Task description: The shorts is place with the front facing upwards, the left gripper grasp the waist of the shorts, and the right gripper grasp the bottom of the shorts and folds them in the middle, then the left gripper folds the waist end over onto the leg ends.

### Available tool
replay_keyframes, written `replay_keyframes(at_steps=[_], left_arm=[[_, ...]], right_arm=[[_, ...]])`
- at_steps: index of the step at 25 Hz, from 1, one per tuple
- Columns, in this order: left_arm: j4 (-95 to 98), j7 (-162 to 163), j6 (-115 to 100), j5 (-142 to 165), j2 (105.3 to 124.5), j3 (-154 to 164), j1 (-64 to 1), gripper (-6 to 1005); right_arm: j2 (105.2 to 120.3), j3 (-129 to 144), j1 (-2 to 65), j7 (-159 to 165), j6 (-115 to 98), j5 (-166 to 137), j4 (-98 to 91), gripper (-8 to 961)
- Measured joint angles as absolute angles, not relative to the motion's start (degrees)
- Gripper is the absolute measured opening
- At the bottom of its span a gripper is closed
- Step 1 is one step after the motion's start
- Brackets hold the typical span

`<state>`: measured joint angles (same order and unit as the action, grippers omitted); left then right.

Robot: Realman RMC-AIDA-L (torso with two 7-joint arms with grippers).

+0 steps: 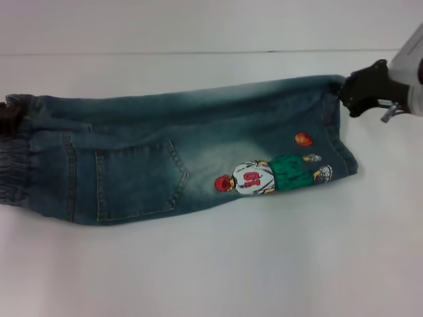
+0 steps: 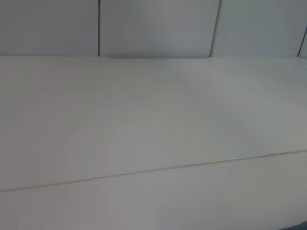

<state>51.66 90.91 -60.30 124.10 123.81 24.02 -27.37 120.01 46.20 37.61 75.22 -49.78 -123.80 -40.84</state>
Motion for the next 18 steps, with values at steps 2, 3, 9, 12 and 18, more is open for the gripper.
replay_keyframes(at_steps=[2,3,9,12,18], left_arm=[[51.6,90.72,-60.05,124.09,123.86,24.13,-27.37,103],[51.53,90.67,-60.0,124.09,123.87,24.13,-27.37,104],[50.59,89.26,-60.37,124.09,123.84,25.33,-27.04,110],[50.39,89.17,-60.42,124.33,123.71,27.68,-26.59,113],[50.84,89.45,-60.14,124.7,123.82,30.69,-25.64,120]], right_arm=[[120.03,47.53,37.86,73.86,-47.2,-121.78,-39.76,15],[120.04,48.54,37.9,73.24,-45.85,-120.55,-39.36,15],[120.02,52.47,38.13,71.11,-42.22,-116.2,-37.57,15],[119.97,54.36,37.91,71.64,-42.58,-116.36,-37.36,15],[120.0,55.95,36.81,72.15,-42.42,-116.22,-37.35,16]])
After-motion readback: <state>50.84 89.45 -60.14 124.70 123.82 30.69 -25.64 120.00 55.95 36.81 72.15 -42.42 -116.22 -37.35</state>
